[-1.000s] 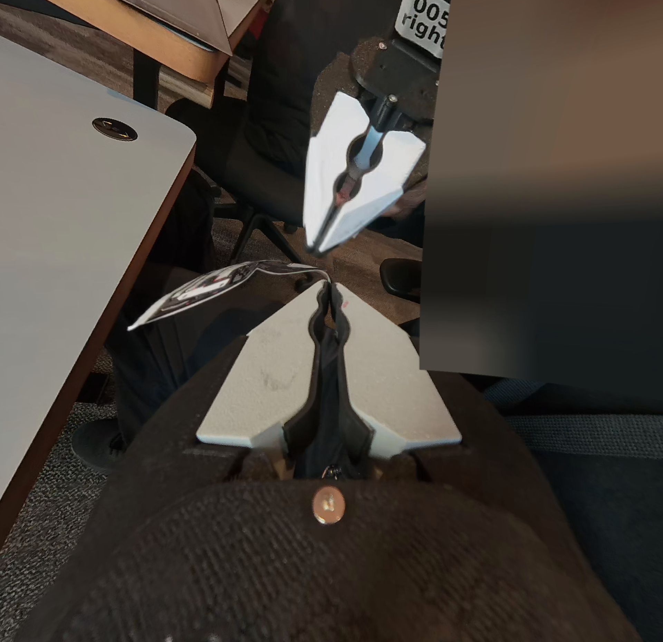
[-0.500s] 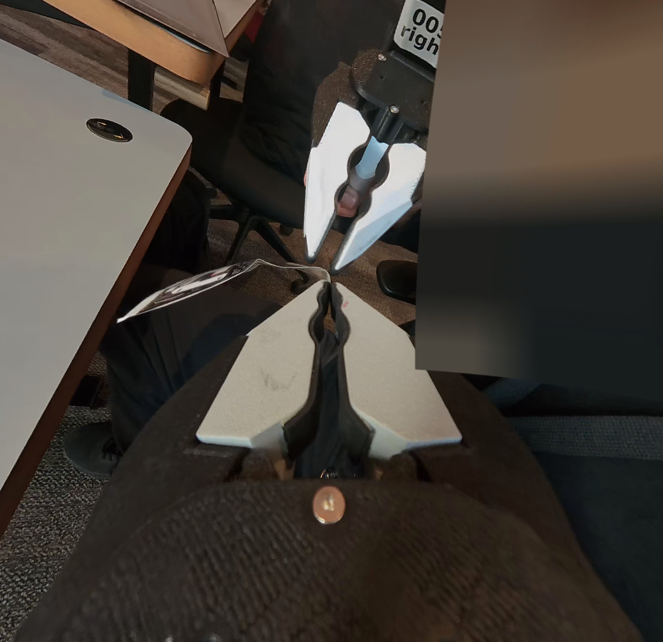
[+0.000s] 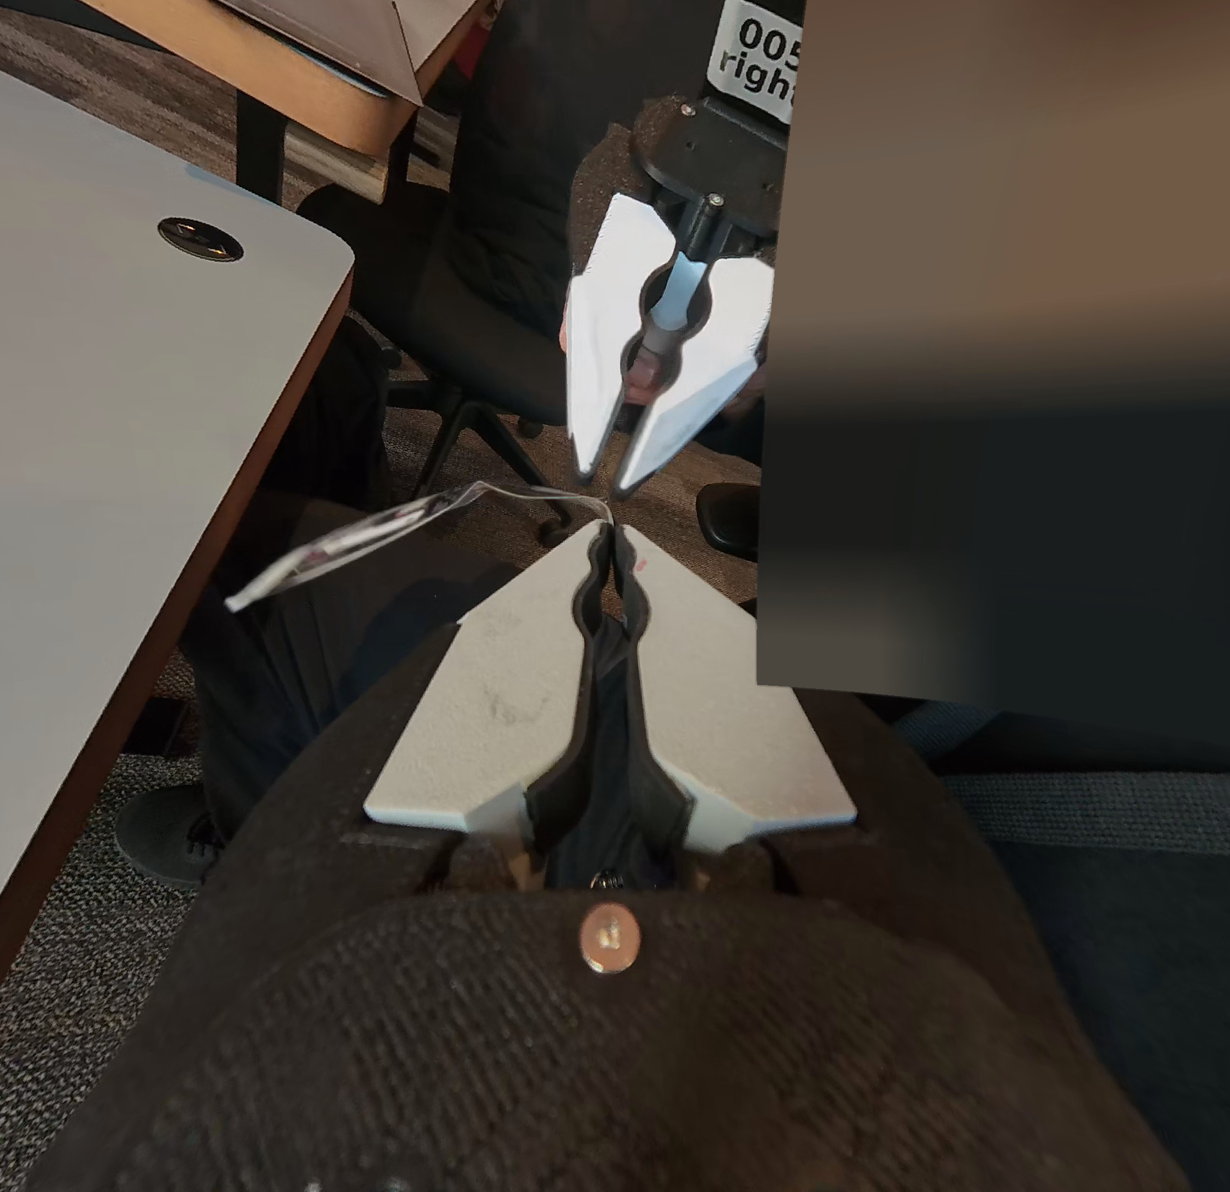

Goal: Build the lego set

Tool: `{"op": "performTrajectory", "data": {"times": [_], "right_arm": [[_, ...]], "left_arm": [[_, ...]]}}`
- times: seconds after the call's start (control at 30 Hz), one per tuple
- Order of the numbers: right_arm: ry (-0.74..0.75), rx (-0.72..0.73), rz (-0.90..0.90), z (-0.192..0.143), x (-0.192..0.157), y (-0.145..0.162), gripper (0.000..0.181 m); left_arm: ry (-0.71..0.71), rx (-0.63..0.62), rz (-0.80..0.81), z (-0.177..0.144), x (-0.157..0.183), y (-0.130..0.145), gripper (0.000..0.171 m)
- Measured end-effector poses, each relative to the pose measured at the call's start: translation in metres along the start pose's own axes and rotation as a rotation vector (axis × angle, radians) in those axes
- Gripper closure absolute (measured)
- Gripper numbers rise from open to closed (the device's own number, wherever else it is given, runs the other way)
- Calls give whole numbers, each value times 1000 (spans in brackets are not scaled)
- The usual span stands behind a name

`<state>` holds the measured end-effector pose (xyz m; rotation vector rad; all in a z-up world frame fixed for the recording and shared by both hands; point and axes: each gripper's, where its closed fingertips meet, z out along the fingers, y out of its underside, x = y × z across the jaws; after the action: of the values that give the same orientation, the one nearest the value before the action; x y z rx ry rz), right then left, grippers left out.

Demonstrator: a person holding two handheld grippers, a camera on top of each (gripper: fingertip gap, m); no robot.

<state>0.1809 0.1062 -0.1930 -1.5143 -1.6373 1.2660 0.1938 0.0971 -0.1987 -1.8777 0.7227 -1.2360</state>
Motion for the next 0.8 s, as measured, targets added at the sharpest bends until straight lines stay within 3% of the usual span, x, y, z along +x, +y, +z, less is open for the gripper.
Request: {"op": "performTrajectory", "data": {"times": [0.23, 0.43, 0.8], "right_arm": [[16, -5, 2, 0, 4, 1, 181], [-1, -2, 0, 0, -1, -2, 168], [-9, -5, 10, 1, 0, 0, 175]], "left_arm": [[1, -1, -1, 0, 0, 0, 171], [2, -2, -1, 0, 0, 1, 171], [4, -1, 7, -1, 2, 0, 171]]}}
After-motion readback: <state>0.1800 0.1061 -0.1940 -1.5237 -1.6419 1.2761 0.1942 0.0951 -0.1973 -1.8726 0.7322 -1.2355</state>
